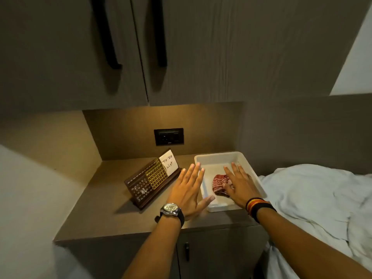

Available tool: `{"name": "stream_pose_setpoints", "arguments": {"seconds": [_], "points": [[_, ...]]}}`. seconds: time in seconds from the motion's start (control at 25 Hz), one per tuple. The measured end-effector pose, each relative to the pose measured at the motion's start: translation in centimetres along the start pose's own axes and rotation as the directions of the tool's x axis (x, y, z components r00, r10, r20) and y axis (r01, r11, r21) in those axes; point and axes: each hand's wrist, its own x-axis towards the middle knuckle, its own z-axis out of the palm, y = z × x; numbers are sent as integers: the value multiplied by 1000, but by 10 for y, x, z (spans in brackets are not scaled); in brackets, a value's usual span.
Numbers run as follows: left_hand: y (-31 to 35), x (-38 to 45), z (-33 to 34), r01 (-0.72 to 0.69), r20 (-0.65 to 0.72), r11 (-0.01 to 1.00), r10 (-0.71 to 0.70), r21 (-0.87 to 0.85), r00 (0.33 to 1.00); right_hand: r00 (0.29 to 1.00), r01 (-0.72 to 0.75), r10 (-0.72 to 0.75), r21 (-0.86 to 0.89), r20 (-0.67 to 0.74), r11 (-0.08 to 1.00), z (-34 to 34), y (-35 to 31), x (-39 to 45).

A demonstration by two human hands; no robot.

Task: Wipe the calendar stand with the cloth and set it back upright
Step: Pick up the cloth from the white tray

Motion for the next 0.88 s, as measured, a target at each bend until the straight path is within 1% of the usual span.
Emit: {"name": "stream_pose_setpoints", "arguments": {"seconds": [0.08,0.24,0.28,0.36,0.52,0.68,0.8,0.88], "points": [[3,12,23,32,82,997,-26,-72,996,992,-4,-2,53,124,999,16,8,24],[-2,15,57,61,176,994,-45,-88,983,942,5,-17,35,336,999,41,4,54],[-3,16,61,64,199,994,-45,-92,979,929,4,-8,12,369,1000,48,3,58],[-5,18,67,66,230,993,-41,-101,972,920,-13,19,-19,392,1000,58,0,64],[-2,16,73,88,238,983,-47,-161,970,934,-26,29,-13,356,1000,68,-2,65],[-9,15,64,46,245,987,-7,-152,970,966,-66,55,36,254,997,68,-7,60],[-33,5,49,18,196,996,-1,-86,981,987,-94,71,162,145,982,51,-12,57],[-60,-6,32,30,156,999,-24,-36,987,996,-85,75,300,42,950,37,-27,54]]}}
